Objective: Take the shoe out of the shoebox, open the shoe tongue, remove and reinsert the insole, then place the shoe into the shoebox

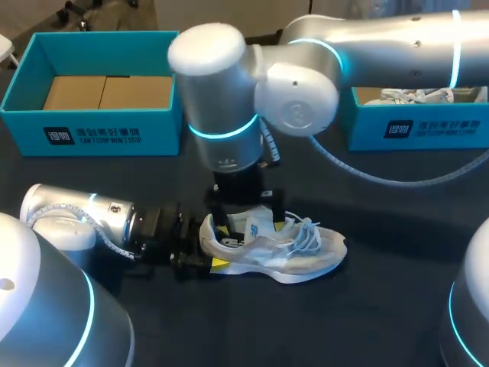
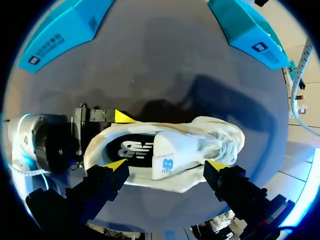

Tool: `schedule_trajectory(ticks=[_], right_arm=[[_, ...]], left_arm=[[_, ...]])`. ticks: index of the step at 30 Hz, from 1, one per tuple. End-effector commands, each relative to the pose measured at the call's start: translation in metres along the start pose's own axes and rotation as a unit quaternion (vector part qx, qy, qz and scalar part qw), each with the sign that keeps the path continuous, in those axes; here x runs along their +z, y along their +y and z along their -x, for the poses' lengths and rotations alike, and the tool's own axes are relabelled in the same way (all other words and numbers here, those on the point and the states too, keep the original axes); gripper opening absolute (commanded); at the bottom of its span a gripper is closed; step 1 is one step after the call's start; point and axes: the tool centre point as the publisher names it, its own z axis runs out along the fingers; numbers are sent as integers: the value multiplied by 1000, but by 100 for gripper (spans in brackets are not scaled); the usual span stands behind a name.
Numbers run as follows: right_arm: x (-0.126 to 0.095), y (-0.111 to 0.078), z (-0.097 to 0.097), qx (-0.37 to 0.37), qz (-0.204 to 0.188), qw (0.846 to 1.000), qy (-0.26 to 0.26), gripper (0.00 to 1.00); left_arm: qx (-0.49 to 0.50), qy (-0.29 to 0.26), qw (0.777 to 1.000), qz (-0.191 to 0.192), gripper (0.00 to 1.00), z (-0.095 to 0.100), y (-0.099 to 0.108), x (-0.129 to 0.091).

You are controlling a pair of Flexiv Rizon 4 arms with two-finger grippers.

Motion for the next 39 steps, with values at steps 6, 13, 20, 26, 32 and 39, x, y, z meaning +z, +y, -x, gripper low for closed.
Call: schedule_trajectory(ticks=[6, 13, 20, 26, 32, 39], right_arm=[[8, 0, -8, 160, 12, 976, -145, 100], [13, 2, 5, 176, 9, 974, -145, 100], [20, 4, 16, 189, 9, 972, -136, 100], [24, 6, 20, 196, 14, 971, -135, 100], [18, 1, 22, 209, 22, 967, -145, 100], [19, -6, 34, 223, 27, 965, -134, 100]], left_arm=[[0, 1, 1000, 1, 0, 1, 0, 0], [0, 1, 1000, 1, 0, 1, 0, 0], [0, 1, 1000, 1, 0, 1, 0, 0], [0, 1, 1000, 1, 0, 1, 0, 0], [0, 1, 1000, 1, 0, 1, 0, 0], [0, 1, 1000, 1, 0, 1, 0, 0]])
